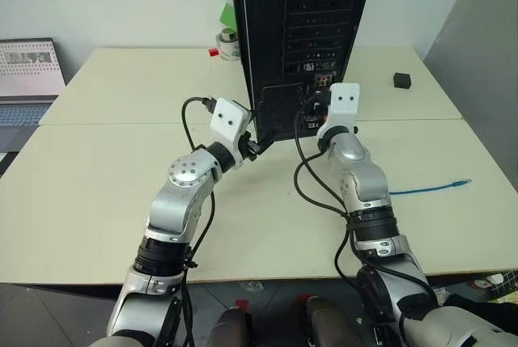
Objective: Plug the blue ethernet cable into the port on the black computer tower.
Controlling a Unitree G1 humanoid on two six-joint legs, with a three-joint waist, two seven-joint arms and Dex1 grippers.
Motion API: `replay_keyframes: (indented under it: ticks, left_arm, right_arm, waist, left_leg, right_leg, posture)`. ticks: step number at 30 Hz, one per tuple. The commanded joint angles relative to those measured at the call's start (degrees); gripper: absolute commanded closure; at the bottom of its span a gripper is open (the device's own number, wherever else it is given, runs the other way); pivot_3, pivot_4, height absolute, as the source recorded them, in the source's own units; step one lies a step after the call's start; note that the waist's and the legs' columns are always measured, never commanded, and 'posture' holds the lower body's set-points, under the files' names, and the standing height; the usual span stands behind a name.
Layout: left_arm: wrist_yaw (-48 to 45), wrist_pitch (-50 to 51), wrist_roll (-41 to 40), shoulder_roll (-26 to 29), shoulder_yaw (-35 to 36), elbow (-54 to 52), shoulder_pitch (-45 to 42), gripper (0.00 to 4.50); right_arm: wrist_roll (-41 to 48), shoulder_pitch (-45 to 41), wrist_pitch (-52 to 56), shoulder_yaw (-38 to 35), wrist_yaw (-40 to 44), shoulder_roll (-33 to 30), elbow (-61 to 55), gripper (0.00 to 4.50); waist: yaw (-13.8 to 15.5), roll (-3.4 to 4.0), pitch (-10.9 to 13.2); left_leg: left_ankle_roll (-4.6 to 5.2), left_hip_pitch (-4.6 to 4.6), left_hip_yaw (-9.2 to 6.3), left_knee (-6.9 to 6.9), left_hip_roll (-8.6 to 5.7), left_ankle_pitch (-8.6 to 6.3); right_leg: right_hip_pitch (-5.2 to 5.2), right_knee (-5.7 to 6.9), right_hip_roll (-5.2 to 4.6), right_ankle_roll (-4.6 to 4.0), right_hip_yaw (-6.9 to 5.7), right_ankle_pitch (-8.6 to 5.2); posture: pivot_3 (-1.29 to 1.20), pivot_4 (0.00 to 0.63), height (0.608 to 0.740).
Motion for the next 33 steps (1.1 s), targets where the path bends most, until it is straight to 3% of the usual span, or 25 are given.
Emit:
replay_keyframes:
  ticks: [1,10,12,14,23,29,33]
  left_arm:
    - [0.4,-0.3,-0.3,0.2,1.5,-3.0,-0.2,1.28]
    - [0.2,-0.5,-0.5,0.0,1.3,-3.0,-0.3,1.28]
    - [0.0,-0.8,-0.6,-0.1,1.3,-2.8,-0.3,1.28]
    - [-0.3,-1.0,-0.8,-0.2,1.2,-2.8,-0.4,1.28]
    - [-2.6,-2.1,-2.7,-0.5,1.5,-2.7,-0.3,1.28]
    - [-3.2,-0.9,-3.1,0.8,1.8,-3.2,0.0,1.28]
    - [-4.0,-0.3,-2.3,3.2,2.4,-2.8,-0.1,1.28]
  right_arm:
    - [-0.6,-3.1,-2.6,2.3,0.9,1.2,-0.4,4.5]
    - [-0.3,-3.2,-3.7,2.1,4.4,-0.4,0.9,4.5]
    - [-0.2,-2.7,-3.2,1.8,5.2,-1.0,0.4,3.8]
    - [-0.1,-2.0,-2.5,1.8,6.2,-1.7,-0.7,3.63]
    - [0.9,3.1,3.0,2.0,10.1,-5.2,-11.1,1.51]
    - [4.9,7.7,9.4,1.6,18.4,-12.8,-23.5,0.15]
    - [10.2,11.4,10.1,1.0,30.2,-21.7,-29.8,0.06]
  waist:
    - [-0.1,0.0,0.0]
    - [-0.5,0.0,0.0]
    - [-0.5,0.0,0.0]
    - [-0.5,0.0,0.0]
    - [0.1,0.0,0.0]
    - [1.3,0.0,0.0]
    - [1.5,-0.01,0.0]
  left_leg:
    - [0.0,0.0,0.0,0.0,0.0,0.0]
    - [0.0,0.02,0.01,0.0,0.02,0.0]
    - [0.0,0.02,0.02,0.0,0.02,0.0]
    - [0.0,0.02,0.0,0.0,0.02,0.0]
    - [0.0,-0.06,-0.07,0.0,-0.06,0.0]
    - [0.0,-0.08,-0.07,0.02,-0.11,0.0]
    - [0.01,-0.09,-0.09,0.01,-0.11,0.0]
  right_leg:
    - [0.0,0.0,0.0,0.0,0.0,0.0]
    - [0.0,0.02,0.0,0.0,0.02,0.0]
    - [0.0,0.02,0.01,0.0,0.02,0.0]
    - [0.0,0.02,0.01,0.0,0.01,0.0]
    - [0.0,-0.03,-0.12,0.0,-0.06,0.0]
    - [0.01,-0.05,-0.11,0.0,-0.08,0.0]
    - [0.03,-0.09,-0.09,0.01,-0.12,-0.01]
  posture:
    - [0.0,0.15,0.74]
    - [0.0,0.15,0.74]
    - [0.0,0.15,0.74]
    - [0.0,0.15,0.74]
    - [0.0,0.15,0.74]
    - [0.0,0.15,0.74]
    - [0.0,0.15,0.74]
